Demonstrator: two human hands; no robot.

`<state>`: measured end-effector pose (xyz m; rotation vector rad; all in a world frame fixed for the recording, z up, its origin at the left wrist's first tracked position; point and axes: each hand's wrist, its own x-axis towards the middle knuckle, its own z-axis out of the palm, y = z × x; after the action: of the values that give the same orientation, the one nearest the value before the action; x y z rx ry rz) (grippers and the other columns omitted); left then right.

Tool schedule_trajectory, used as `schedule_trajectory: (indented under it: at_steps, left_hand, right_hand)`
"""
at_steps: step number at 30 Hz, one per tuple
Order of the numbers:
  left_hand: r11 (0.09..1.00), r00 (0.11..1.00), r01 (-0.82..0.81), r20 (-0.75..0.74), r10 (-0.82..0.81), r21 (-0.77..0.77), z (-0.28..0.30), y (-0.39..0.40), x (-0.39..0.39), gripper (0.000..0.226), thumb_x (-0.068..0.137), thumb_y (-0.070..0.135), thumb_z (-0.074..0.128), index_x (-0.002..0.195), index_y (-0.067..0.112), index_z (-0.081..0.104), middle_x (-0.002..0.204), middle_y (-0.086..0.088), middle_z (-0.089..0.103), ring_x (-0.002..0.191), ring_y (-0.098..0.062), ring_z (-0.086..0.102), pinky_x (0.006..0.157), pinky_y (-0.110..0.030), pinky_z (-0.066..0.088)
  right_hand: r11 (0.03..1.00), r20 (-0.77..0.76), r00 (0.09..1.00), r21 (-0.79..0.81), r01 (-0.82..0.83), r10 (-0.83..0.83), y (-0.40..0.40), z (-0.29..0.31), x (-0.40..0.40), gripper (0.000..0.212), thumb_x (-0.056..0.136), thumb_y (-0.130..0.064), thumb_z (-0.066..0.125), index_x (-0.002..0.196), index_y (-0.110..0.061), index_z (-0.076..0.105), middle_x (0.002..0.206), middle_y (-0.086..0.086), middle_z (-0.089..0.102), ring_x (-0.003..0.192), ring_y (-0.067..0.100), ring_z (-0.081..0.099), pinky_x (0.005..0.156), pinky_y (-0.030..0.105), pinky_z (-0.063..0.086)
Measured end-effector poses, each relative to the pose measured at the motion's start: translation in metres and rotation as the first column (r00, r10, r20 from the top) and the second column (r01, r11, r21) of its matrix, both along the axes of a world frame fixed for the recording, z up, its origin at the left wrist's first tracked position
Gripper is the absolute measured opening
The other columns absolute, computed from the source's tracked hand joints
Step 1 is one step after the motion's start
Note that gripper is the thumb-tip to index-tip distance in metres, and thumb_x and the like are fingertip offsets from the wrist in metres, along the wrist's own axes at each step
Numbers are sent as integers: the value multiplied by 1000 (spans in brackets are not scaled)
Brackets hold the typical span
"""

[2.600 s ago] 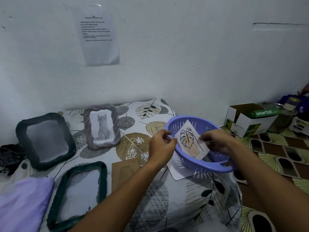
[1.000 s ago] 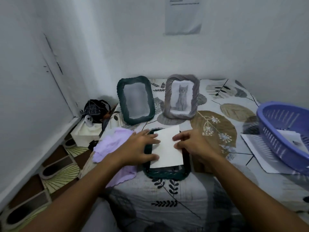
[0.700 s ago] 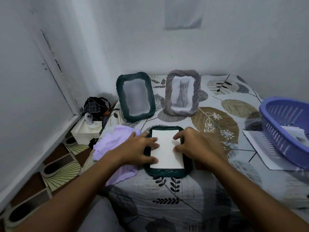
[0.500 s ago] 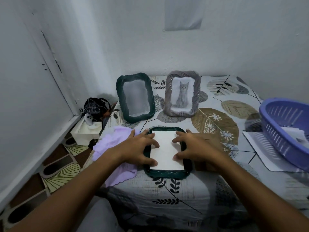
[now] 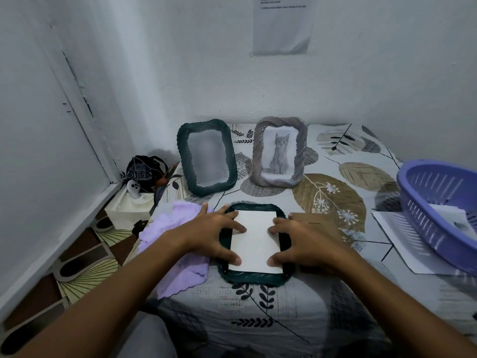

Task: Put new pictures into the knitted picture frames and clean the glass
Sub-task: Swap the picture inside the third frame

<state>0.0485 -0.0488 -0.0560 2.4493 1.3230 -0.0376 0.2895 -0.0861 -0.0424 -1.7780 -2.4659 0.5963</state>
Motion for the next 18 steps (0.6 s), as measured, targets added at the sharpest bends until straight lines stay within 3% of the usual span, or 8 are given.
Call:
schedule_trajectory:
  at_steps: [8,14,18]
  left_hand:
    - [1000,1000,5,-19,-5,25,-3,3,0,93,66,67,71,144,30,38,159,6,17,146,-7,0,115,-47,-14]
    - [1000,1000,9,-27,-8,21,-2,5,0,93,64,67,73,143,31,40,159,5,15,147,-8,-2,115,-47,-12]
    - [999,999,14,-46,-12,34,-1,6,0,93,63,68,72,142,33,38,159,5,18,147,-11,0,115,-47,-11]
  right_hand:
    - [1000,-22,1000,-13,-8,8,14,-11,7,78,58,-68,73,127,-39,49,153,-9,33,147,17,10,111,47,29]
    - [998,-60,998,-65,-20,16,23,-11,10,72,58,-63,77,120,-39,51,148,-1,41,146,19,13,109,45,32]
    - [995,-18,1000,-99,-24,22,25,-15,12,85,48,-75,71,123,-49,42,154,3,31,147,22,10,111,51,28]
